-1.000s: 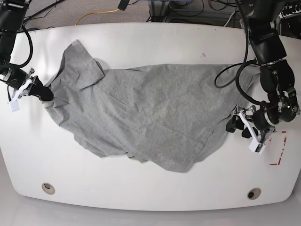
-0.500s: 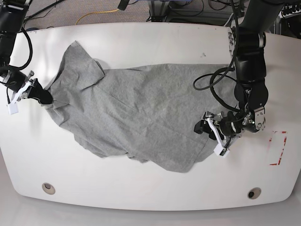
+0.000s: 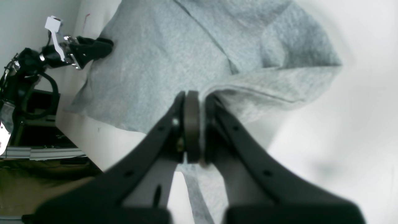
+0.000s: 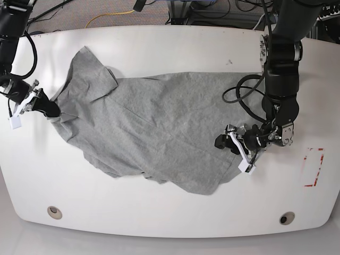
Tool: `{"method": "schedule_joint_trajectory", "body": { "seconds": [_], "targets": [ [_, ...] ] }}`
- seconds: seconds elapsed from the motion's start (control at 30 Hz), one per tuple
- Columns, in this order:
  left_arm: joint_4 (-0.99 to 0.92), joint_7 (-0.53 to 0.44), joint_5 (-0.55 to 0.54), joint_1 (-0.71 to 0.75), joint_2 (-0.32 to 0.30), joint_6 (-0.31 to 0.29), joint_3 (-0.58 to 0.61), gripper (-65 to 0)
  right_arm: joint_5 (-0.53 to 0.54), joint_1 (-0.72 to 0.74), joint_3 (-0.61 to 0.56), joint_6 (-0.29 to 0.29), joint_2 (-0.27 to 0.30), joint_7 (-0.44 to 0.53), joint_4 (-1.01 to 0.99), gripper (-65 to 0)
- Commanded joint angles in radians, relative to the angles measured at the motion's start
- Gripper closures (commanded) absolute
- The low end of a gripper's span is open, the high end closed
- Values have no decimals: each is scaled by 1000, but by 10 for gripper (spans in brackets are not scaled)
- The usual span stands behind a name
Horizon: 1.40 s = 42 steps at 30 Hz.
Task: Fold the T-shirt properly
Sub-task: 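Release the left gripper and move it onto the shirt's side edge, then grasp the shirt edge with the left gripper and drag it toward the collar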
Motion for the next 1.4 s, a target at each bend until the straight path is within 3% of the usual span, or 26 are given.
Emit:
{"method": "schedule_joint_trajectory", "body": {
  "seconds": [0.0,0.2,0.4,0.57,0.7,0.8,1.37],
  "targets": [
    [13,-13,-10,-31,-6,-3,-1,-394,28,15,12,10,32,19,15,0],
    [15,-36,-10,-54,3,1,0,-393,28,31,10,10,32,19,15,0],
    [23,-62,6,-54,3,55,17,-392,28,35,10,10,32,19,14,0],
    [50,-99,7,-37,3,66,34,-392,28,35,9,10,32,19,14,0],
    [78,-111,7,-9,3,147,34,-392,27,35,9,10,20,19,14,0],
    [76,-129,7,-6,3,176,34,-392,27,35,9,10,17,19,14,0],
    [15,-154,7,-8,1,175,65,-392,15,57,4,10,12,19,14,0]
  ]
}}
